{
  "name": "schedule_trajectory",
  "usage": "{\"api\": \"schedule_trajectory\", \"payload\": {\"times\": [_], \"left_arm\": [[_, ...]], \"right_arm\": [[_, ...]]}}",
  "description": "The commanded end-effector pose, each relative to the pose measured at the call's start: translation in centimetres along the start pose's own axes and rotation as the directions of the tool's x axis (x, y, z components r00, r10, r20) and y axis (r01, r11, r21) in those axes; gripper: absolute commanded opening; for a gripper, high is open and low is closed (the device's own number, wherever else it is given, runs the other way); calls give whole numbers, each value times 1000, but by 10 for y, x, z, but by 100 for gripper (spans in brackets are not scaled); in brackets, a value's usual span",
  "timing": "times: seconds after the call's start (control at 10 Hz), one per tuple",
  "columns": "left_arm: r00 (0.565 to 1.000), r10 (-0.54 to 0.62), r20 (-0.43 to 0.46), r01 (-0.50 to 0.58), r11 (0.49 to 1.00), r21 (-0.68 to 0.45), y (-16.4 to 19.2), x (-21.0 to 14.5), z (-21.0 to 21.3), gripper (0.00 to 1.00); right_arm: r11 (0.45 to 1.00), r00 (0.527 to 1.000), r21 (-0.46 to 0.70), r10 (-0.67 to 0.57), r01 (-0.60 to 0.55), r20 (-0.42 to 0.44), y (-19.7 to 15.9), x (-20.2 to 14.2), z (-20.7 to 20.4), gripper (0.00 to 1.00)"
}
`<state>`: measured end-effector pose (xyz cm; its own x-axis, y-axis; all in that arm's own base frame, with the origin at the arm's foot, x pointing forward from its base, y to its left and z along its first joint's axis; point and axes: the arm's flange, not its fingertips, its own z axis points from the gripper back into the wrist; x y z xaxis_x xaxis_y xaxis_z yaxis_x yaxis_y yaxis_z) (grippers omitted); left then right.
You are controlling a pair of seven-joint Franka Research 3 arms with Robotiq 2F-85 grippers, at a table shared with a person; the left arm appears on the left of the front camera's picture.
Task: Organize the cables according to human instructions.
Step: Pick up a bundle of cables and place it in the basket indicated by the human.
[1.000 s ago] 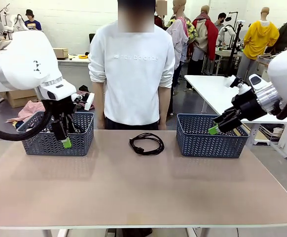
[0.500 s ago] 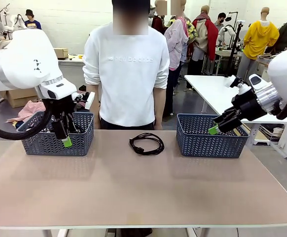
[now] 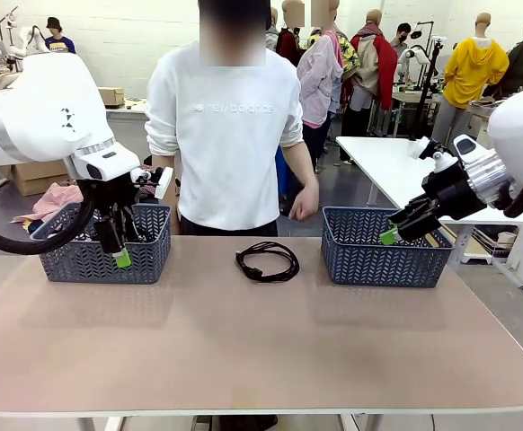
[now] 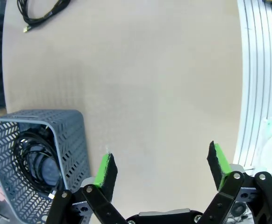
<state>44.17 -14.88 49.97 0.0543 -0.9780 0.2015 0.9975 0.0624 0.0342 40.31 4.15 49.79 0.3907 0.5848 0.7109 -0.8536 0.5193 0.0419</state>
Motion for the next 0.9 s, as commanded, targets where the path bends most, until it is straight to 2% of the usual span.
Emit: {"api": "schedule_trajectory", "payload": {"times": [0.0, 0.8], "left_arm": [[1000, 4, -4, -4, 1000, 6, 2, -1, 2, 100], [1000, 4, -4, -4, 1000, 6, 2, -1, 2, 100]], "right_arm": [[1000, 999, 14, 18, -19, 36, -3, 0, -1, 100], [1000, 999, 14, 18, -19, 36, -3, 0, -1, 100]]}}
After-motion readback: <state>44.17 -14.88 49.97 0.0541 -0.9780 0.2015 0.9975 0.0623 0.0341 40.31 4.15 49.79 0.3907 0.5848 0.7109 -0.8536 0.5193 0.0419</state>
